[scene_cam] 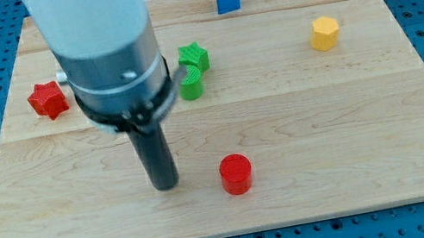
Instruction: Slide the red circle towards the bottom right corner
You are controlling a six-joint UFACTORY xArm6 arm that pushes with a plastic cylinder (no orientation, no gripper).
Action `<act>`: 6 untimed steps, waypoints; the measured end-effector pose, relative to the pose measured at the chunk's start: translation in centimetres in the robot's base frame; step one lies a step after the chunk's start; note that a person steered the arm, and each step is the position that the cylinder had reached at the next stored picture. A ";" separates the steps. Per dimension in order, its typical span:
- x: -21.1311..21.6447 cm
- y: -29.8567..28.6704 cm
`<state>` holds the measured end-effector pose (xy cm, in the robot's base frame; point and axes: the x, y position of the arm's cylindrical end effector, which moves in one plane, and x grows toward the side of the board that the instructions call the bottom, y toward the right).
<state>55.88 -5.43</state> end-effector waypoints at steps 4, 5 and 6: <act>0.3 11.3; -2.2 13.0; -4.1 14.7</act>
